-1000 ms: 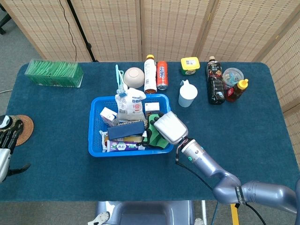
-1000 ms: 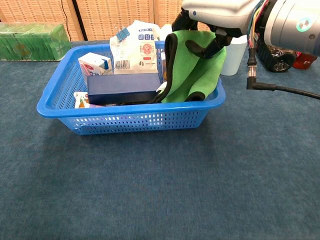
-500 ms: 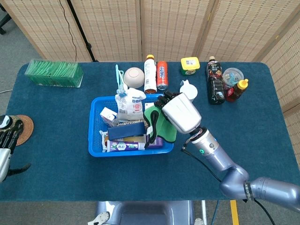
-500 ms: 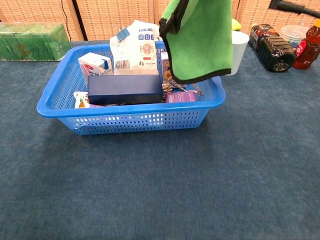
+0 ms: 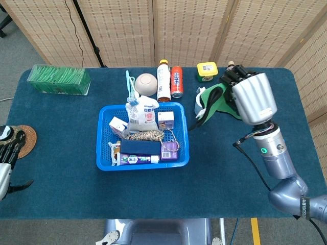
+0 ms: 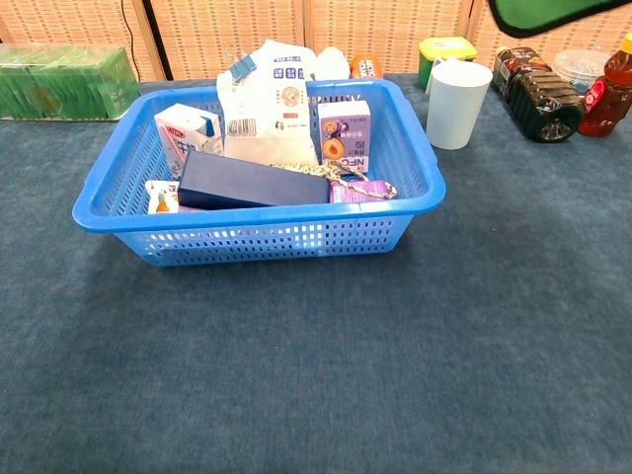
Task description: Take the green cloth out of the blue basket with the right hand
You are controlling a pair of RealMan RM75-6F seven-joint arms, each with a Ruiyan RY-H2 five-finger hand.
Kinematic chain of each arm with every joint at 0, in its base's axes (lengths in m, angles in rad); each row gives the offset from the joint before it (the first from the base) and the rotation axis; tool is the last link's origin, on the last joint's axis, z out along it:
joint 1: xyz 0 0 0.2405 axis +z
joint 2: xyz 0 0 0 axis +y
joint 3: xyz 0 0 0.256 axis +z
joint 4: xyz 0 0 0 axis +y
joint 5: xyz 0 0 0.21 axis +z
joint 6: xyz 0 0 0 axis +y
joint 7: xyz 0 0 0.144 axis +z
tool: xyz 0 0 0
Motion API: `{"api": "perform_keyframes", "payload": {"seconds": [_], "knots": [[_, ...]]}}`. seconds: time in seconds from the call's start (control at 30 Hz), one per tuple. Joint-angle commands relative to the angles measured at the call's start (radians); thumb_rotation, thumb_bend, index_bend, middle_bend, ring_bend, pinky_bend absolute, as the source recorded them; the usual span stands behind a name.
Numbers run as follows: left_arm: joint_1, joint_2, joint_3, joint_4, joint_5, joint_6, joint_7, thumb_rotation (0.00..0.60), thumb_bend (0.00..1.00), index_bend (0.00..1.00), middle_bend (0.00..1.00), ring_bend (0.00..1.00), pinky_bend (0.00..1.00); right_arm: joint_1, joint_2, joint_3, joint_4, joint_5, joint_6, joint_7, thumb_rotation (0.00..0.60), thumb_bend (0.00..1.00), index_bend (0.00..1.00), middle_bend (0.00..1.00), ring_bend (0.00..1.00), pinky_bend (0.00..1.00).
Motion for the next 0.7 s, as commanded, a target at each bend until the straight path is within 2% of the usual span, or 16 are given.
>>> {"api": "perform_keyframes", "payload": {"seconds": [0.03, 0.13, 0.3, 0.47, 0.7], "knots": [[0.001, -0.001, 0.001, 0.000, 0.004, 0.003, 0.002, 0.600, 0.06, 0.00, 0.00, 0.00, 0.00, -0.033, 0.022, -0.034, 0.030, -0.029, 0.006, 0.035, 0.600, 0.72, 0.70, 0.58, 0.48, 0.79], [0.003, -0.003, 0.005, -0.001, 0.009, 0.005, 0.006, 0.600, 0.06, 0.00, 0.00, 0.00, 0.00, -0.061, -0.028, -0.107, 0.129, -0.037, -0.020, 0.093, 0.600, 0.72, 0.70, 0.58, 0.48, 0.79], [0.002, -0.006, 0.005, -0.002, 0.007, 0.002, 0.014, 0.600, 0.06, 0.00, 0.00, 0.00, 0.00, -0.067, -0.111, -0.171, 0.256, -0.057, -0.049, 0.141, 0.600, 0.72, 0.70, 0.58, 0.48, 0.79], [0.001, -0.009, 0.005, -0.004, 0.001, -0.005, 0.022, 0.600, 0.06, 0.00, 0.00, 0.00, 0.00, -0.066, -0.207, -0.210, 0.371, -0.055, -0.076, 0.183, 0.600, 0.72, 0.69, 0.58, 0.48, 0.78], [0.000, -0.008, 0.001, -0.003, -0.013, -0.011, 0.020, 0.600, 0.06, 0.00, 0.00, 0.00, 0.00, -0.080, -0.271, -0.250, 0.474, -0.038, -0.122, 0.247, 0.600, 0.73, 0.68, 0.58, 0.48, 0.77]]}}
